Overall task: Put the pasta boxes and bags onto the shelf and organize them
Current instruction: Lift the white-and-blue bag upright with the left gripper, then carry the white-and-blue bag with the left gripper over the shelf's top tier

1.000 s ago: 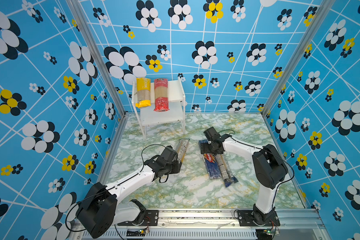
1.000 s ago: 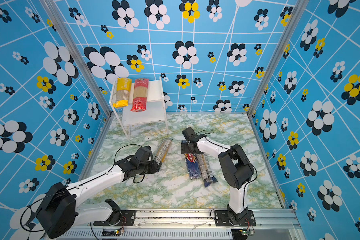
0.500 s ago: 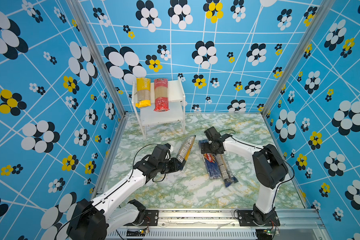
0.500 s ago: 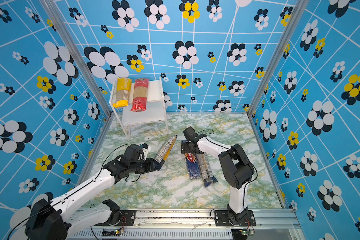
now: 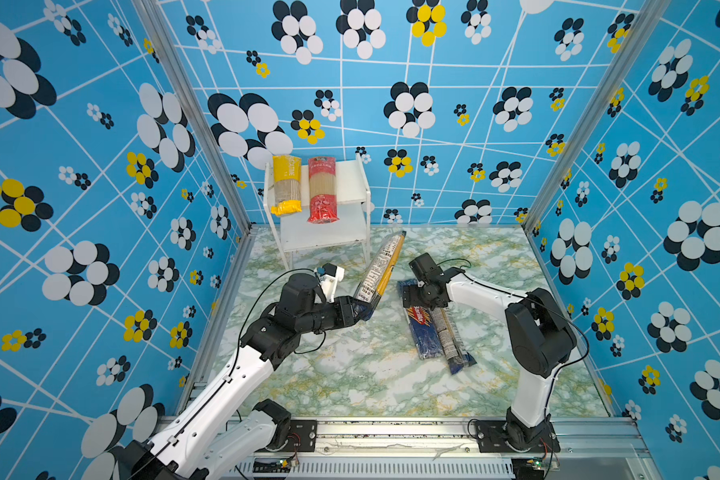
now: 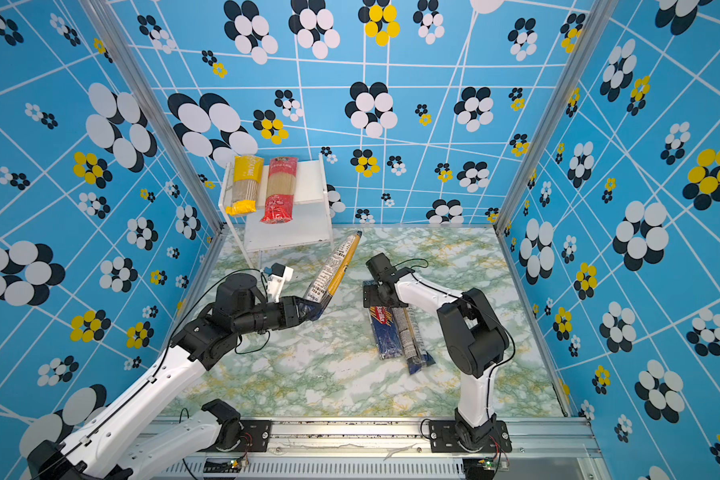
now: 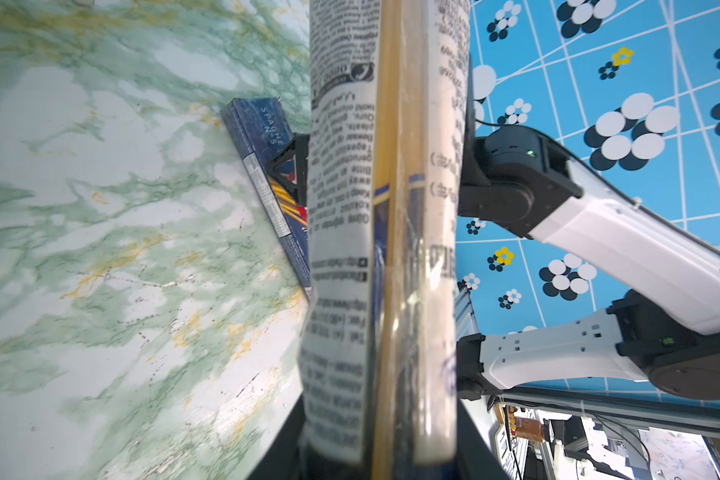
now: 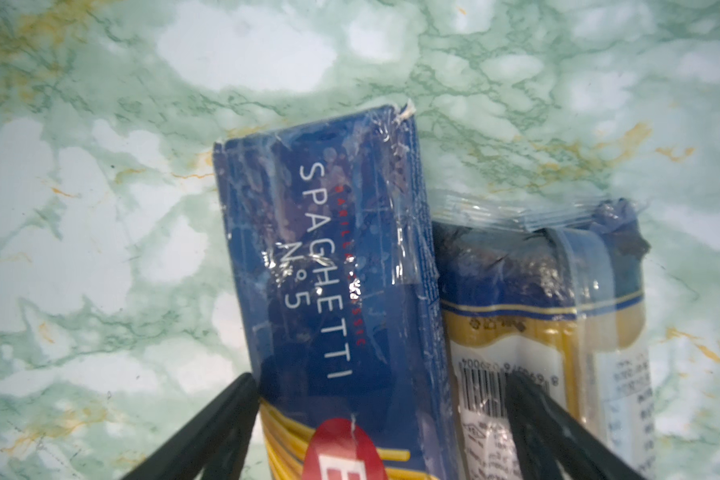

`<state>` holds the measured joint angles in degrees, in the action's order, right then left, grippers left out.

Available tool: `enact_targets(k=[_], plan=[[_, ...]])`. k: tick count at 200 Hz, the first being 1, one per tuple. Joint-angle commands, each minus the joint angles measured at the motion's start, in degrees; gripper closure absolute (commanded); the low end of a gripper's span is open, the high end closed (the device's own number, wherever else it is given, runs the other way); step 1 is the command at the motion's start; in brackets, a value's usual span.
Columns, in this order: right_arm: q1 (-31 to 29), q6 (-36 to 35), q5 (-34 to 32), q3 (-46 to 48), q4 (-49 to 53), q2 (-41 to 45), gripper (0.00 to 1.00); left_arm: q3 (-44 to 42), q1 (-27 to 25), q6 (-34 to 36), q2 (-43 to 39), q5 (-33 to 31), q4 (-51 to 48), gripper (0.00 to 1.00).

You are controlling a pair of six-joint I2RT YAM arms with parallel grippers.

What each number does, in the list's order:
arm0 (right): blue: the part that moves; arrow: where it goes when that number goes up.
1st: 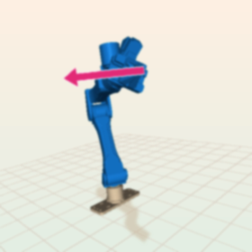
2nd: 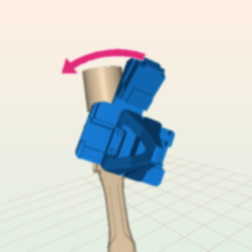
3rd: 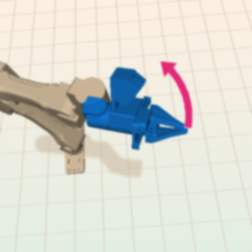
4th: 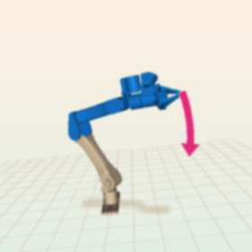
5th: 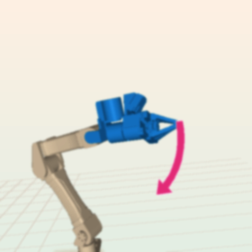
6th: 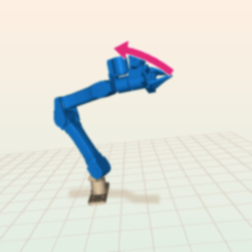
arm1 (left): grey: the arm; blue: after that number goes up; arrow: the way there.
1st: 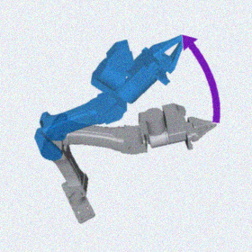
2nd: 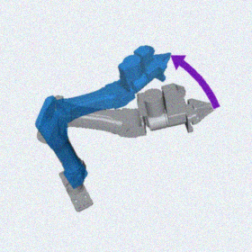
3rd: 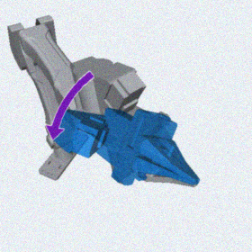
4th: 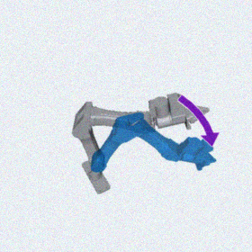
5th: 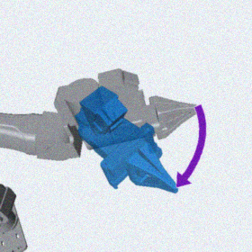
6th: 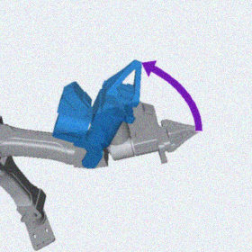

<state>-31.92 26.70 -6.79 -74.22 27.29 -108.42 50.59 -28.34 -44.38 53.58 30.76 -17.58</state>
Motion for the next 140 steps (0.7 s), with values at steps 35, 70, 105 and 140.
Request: enact_targets(k=[35, 70, 105, 140], plan=[[0.72, -0.57, -0.45, 0.05, 1.84, 0.09, 0.04, 9.40, 1.18, 1.88, -2.74, 1.15, 12.77, 1.00], [0.73, -0.44, -0.29, 0.52, 1.80, 0.38, 0.04, 14.08, 1.29, 3.02, -1.85, -1.70, 14.50, 1.00], [0.72, -0.50, -0.41, 0.74, 1.76, 0.40, 0.04, 18.11, 1.27, 2.81, 0.06, -5.14, 17.19, 1.00], [0.72, -0.48, -0.45, 0.64, 1.87, 0.36, 0.04, 23.58, 1.28, 4.34, 3.04, -10.59, 16.57, 1.00]])
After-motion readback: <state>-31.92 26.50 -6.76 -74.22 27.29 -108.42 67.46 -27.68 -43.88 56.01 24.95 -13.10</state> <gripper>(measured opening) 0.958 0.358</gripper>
